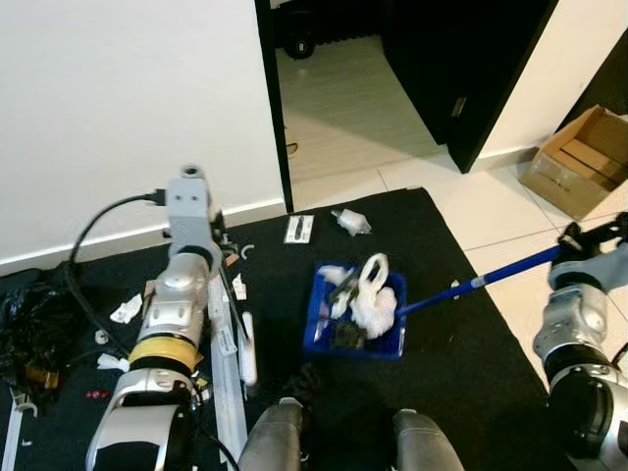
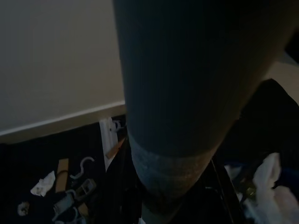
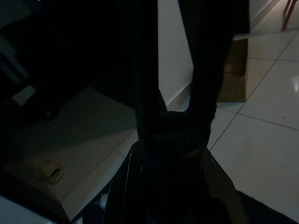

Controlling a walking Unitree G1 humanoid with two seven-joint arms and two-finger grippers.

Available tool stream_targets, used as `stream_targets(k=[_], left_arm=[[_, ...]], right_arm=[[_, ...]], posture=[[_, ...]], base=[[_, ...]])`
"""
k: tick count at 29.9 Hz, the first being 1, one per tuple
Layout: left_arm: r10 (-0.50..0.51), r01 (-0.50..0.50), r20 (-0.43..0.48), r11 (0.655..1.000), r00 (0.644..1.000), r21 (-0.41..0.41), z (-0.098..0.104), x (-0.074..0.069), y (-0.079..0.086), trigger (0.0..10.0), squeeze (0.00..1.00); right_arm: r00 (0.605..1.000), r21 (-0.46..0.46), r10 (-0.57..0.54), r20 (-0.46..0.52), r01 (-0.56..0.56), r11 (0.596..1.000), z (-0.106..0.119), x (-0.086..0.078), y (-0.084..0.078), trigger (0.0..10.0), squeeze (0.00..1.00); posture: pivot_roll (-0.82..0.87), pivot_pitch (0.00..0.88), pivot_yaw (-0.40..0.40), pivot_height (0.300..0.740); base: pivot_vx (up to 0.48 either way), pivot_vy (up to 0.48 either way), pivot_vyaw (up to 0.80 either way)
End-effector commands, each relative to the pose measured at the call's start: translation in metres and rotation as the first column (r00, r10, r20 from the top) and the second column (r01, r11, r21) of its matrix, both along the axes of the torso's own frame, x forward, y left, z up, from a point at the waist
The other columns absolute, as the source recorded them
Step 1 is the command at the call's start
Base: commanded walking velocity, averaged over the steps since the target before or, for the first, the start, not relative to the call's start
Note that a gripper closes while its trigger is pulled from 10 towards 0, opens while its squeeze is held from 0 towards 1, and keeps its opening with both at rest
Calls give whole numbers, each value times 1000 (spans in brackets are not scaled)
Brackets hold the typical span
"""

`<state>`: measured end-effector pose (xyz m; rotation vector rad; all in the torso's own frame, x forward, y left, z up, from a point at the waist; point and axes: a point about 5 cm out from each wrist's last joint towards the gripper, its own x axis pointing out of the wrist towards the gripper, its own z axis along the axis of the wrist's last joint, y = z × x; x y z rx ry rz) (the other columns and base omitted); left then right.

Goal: Sweep floor

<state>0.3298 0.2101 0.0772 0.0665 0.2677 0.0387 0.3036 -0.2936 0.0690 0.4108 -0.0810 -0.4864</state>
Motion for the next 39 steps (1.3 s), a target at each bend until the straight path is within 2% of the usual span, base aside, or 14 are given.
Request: stream_targets(k=[1, 12, 21, 39], left_arm=[[-7, 7, 37, 1000, 999, 2, 6, 5, -6, 10000, 0], [-12, 12, 19, 1000, 1000, 11, 1, 7, -15, 10000, 0], [-11, 11, 24, 1000, 1000, -12, 1, 6, -21, 10000, 0], [-85, 85, -3, 996, 996, -14, -3, 3, -25, 10000, 0]], right_arm=[[999, -14, 7, 42, -6, 1000, 9, 4, -1, 10000, 0], [998, -44, 9, 62, -6, 999, 17, 8, 1, 10000, 0], [998, -57, 21, 58, -17, 998, 20, 12, 2, 10000, 0], [999, -65, 25, 30, -23, 998, 20, 12, 0, 10000, 0]], posture=[[27, 0, 16, 740], [21, 0, 9, 740], [27, 2, -1, 740], [34, 0, -6, 740]], base=[[0, 0, 0], [0, 0, 0], [0, 0, -800], [0, 0, -800]])
